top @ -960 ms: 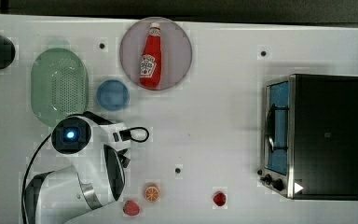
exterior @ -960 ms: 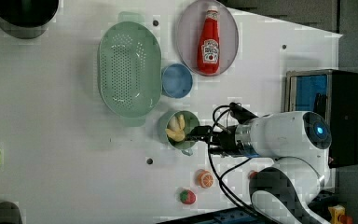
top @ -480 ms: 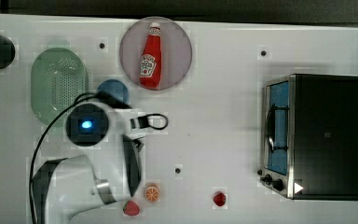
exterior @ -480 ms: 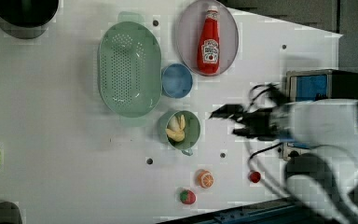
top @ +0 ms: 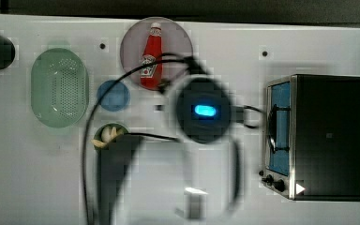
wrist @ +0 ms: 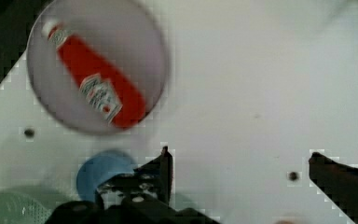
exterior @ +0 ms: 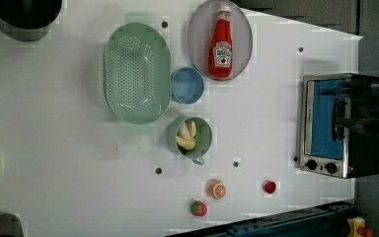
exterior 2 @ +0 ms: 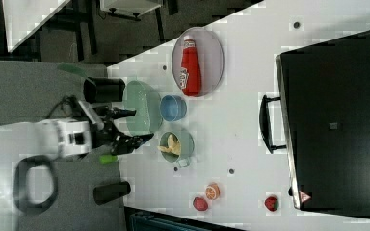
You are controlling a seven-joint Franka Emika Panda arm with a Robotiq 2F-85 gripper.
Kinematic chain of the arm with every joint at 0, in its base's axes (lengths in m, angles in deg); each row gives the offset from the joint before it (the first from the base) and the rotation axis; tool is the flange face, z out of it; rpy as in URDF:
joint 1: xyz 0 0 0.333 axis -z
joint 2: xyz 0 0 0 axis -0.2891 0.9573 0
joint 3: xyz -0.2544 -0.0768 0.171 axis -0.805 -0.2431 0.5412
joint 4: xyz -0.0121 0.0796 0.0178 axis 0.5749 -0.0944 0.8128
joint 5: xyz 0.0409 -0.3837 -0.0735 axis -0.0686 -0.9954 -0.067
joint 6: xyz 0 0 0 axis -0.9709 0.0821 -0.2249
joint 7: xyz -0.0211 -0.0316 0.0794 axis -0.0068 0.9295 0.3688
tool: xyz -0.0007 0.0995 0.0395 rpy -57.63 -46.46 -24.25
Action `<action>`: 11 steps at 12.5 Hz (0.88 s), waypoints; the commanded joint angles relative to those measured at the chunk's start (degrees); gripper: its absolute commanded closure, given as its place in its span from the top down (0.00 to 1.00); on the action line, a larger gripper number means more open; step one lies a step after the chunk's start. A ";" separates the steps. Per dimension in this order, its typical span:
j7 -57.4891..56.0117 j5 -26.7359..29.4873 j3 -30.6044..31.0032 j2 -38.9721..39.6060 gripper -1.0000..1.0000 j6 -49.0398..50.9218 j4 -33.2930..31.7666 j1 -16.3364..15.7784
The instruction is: Pick Banana and place it in mug.
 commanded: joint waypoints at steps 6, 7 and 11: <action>-0.80 -3.46 -2.39 -2.69 1.00 21.08 12.76 0.56; -0.80 -3.46 -2.80 -2.70 1.00 20.95 12.78 0.60; -0.80 -3.46 -2.91 -2.45 1.00 20.90 12.52 0.54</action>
